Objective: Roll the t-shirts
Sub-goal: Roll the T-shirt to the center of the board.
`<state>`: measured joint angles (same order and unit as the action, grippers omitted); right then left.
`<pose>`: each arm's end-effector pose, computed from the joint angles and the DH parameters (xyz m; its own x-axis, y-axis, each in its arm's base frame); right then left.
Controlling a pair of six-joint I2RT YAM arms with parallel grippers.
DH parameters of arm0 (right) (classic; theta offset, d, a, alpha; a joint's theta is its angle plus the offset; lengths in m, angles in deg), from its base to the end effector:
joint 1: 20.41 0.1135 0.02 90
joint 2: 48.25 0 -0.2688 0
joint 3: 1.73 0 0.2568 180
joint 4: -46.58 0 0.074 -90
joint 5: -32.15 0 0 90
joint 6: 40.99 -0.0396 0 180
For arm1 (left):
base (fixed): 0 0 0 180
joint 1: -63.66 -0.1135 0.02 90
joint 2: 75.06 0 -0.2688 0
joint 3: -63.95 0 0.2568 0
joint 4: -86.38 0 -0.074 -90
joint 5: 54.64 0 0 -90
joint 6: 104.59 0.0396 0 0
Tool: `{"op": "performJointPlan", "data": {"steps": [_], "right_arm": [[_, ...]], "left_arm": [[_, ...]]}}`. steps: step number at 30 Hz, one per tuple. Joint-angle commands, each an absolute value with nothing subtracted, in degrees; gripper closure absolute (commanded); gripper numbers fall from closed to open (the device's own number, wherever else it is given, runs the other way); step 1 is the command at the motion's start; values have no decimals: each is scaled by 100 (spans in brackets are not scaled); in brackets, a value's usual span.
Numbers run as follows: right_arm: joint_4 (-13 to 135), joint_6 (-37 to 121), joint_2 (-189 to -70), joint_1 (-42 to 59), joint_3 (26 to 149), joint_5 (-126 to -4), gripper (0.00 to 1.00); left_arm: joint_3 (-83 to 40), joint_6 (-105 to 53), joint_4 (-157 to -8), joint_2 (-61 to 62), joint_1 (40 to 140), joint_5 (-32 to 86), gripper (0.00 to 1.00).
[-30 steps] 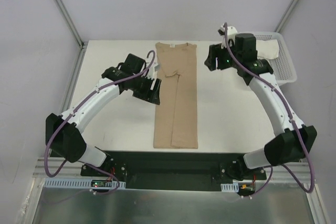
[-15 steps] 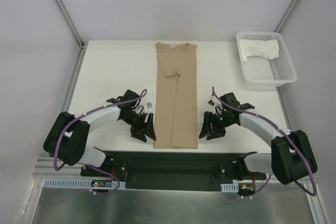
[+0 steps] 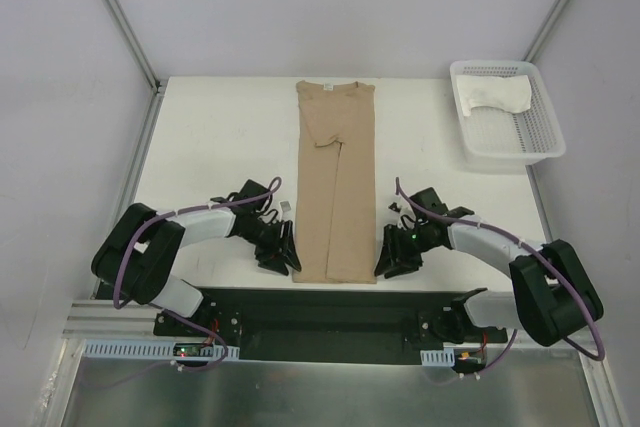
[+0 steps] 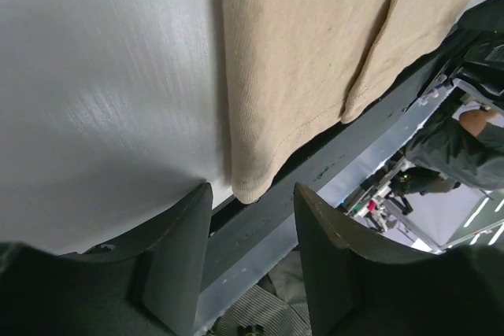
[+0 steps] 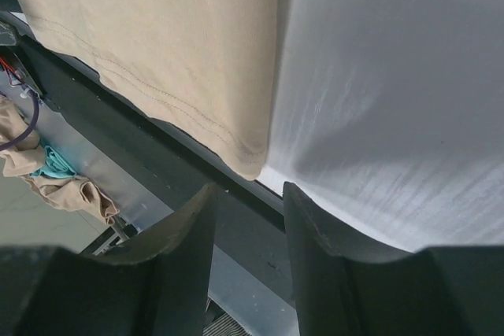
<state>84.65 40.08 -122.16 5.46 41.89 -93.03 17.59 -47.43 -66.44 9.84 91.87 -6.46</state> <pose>0.1758 0.1106 0.1434 -0.9113 -0.3009 -0.2812 -0.4113 0.6979 0.5863 0.1986 -0.1365 0.1269 -0.9970 0.0762 -0.0159 0.0634 0.6765 -0.7337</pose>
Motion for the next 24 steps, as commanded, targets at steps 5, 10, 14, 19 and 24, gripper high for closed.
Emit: {"op": "performJointPlan", "data": {"steps": [5,10,14,19,24], "right_arm": [[8224,3732,-12576,745,4167,-9301,55],[8163,3731,-12814,947,4246,-9353,58],[8022,3679,-12955,1026,4290,-9389,61],[7916,3644,-13087,1044,4325,-9310,67],[7864,3626,-13052,1035,4272,-9283,68]], "left_arm": [[1914,-5018,-6763,1326,9275,-463,58],[1914,-5045,-6763,1353,9337,-463,62],[1976,-5036,-6763,1379,9337,-419,65],[2011,-5018,-6763,1379,9337,-402,73],[1924,-4939,-6763,1379,9328,-358,73]]}}
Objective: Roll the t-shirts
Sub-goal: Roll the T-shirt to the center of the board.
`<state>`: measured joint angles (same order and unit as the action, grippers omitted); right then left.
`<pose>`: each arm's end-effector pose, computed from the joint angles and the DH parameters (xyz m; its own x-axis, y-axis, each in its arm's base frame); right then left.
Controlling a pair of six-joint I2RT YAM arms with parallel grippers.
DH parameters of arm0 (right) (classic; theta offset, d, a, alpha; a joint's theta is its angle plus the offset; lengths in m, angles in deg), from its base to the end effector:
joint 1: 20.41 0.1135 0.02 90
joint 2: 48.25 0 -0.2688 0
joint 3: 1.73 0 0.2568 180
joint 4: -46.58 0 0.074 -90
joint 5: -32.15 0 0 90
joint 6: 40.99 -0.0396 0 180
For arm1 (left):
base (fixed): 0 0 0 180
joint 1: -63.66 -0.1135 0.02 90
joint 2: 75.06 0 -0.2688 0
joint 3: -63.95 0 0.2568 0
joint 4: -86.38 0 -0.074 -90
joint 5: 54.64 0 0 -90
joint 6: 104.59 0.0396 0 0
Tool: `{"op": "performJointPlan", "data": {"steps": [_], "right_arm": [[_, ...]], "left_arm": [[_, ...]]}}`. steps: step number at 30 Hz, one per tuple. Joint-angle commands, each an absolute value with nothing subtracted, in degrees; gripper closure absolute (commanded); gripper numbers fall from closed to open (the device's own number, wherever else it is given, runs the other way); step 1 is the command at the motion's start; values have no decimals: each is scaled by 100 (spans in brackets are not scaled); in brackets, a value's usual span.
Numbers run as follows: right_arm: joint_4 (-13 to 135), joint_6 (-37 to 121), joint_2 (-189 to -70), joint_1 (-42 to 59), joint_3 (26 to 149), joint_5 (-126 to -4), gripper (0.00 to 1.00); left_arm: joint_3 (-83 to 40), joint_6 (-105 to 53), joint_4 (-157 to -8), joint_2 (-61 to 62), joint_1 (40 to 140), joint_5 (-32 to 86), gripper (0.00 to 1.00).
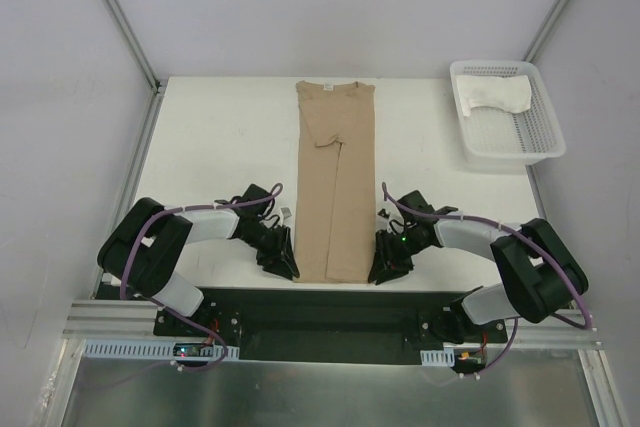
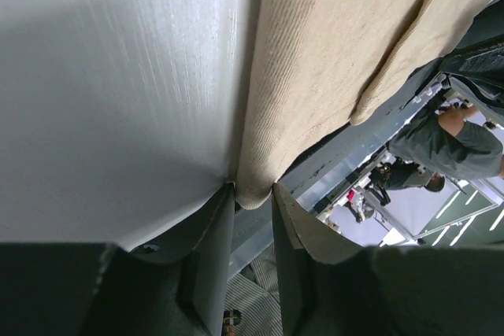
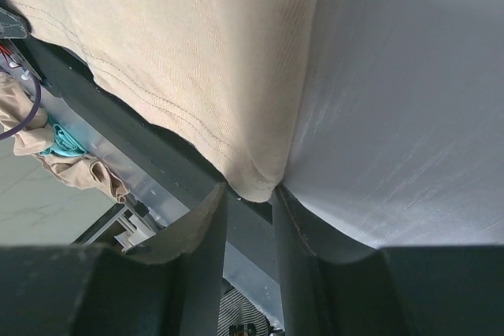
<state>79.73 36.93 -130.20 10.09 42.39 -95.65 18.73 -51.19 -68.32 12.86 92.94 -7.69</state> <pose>0.1768 0.1323 0.1226 -0.9165 -0.3479 -0.1974 -0.3900 0.6670 0.6348 0.1940 -0.1398 0.1125 -0.9953 0.0586 0.0766 -0.0162 0.6817 -0.7315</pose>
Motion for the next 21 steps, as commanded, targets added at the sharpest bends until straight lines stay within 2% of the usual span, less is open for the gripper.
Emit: {"op": "performJointPlan", "data": {"steps": [1,6,8,11,12,13,14,21], "right_arm": [[7907,3626,-13017,1027,4272,-9257,68],[7917,3600,-12972,930,4176,-9134,69],[7864,3617,-13007,912,4141,-9168,78],[7714,3687,-12990,860,4114,-9309,89],[7697,3696,-12955,859,4114,-9379,92],[7723,3714,-12903,851,4140,-9388,98],[7758,3766,-12833,851,4166,-9397,99],[8127,3951,-12120,833,4158,-9520,99]], "left_arm": [[1915,-4939,-6763,1397,9328,-349,73],[1888,-4913,-6789,1432,9328,-384,76],[1879,-4895,-6850,1467,9328,-436,78],[1844,-4851,-7000,1485,9328,-585,92],[1836,-4843,-7079,1433,9328,-612,100],[1827,-4834,-7079,1406,9328,-612,100],[1827,-4825,-7079,1371,9319,-638,100],[1862,-4746,-7202,914,9231,-797,100]]}}
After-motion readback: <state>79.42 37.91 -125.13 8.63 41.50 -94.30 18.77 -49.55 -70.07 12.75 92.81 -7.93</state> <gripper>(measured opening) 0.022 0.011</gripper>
